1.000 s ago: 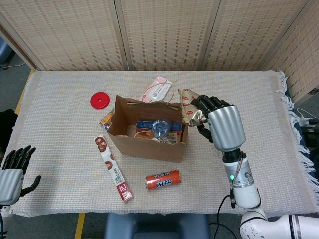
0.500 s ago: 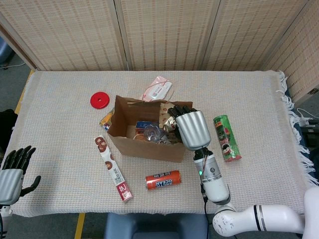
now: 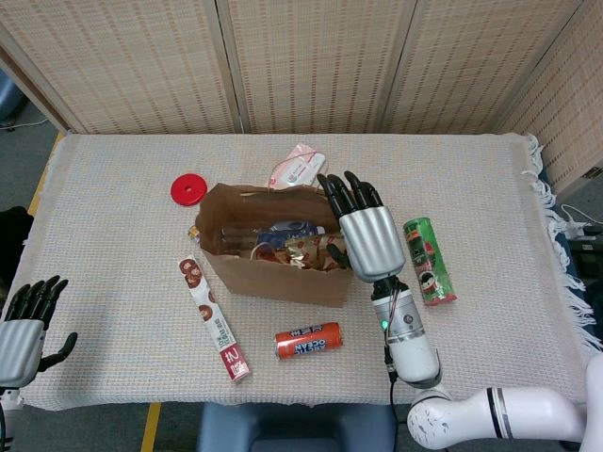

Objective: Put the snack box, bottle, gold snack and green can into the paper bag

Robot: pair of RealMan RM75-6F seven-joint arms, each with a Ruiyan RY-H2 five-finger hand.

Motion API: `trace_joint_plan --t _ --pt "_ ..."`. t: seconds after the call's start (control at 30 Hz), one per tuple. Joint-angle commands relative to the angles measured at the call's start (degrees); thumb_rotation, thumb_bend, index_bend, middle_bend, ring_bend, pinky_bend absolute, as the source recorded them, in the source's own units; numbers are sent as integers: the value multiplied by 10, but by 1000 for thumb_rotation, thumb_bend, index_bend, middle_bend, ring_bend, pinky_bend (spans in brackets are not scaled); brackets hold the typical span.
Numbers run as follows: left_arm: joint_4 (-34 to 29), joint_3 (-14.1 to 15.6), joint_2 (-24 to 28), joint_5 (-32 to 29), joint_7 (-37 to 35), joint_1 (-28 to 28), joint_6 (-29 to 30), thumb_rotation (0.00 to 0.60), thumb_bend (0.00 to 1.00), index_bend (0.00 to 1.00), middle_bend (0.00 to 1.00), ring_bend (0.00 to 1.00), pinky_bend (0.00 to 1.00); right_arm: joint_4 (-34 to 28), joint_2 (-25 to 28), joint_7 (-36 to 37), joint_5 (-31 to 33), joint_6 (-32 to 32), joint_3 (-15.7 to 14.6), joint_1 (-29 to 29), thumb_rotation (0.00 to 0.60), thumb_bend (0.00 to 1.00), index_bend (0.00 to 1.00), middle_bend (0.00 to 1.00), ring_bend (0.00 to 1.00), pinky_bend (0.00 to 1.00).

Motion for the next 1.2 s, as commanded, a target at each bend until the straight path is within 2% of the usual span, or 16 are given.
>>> trace_joint_plan --t 0.03,0.3,0.5,0.67,0.83,0.87,0.93,1.0,1.1,1.2 --pt "0 0 0 0 0 0 0 600 347 0 0 0 0 -21 20 21 1 5 -7 -17 600 70 0 104 49 167" --pt "-1 0 -1 -1 3 0 0 600 348 0 0 0 0 -46 130 129 -69 28 -81 -120 600 70 0 104 49 153" --pt "-3 -1 -2 -2 10 1 2 600 348 0 0 0 0 -13 200 215 -37 13 -112 -184 600 70 0 104 50 153" --pt "-5 -2 -3 -4 15 2 3 600 349 0 0 0 0 34 217 255 -16 -38 -143 -203 600 89 0 104 53 153" --pt "-6 -2 -3 -5 15 2 3 600 347 0 0 0 0 92 197 244 -13 -73 -184 -215 600 103 0 104 53 153" --pt "-6 -2 -3 -5 15 2 2 600 347 0 0 0 0 102 192 240 -6 -82 -191 -217 600 138 0 104 55 153" --pt "-6 -2 -3 -5 14 1 2 600 347 0 0 0 0 116 186 236 2 -95 -201 -220 600 317 0 104 71 154" --pt "-5 -2 -2 -5 13 1 2 600 347 0 0 0 0 132 180 228 10 -106 -210 -223 600 563 22 104 100 168" --pt "-5 -2 -2 -4 11 1 2 600 348 0 0 0 0 148 177 209 24 -115 -220 -225 600 700 42 105 107 194" --pt "-4 -2 -2 -4 11 1 1 600 349 0 0 0 0 156 176 189 48 -125 -222 -223 600 737 45 107 107 201"
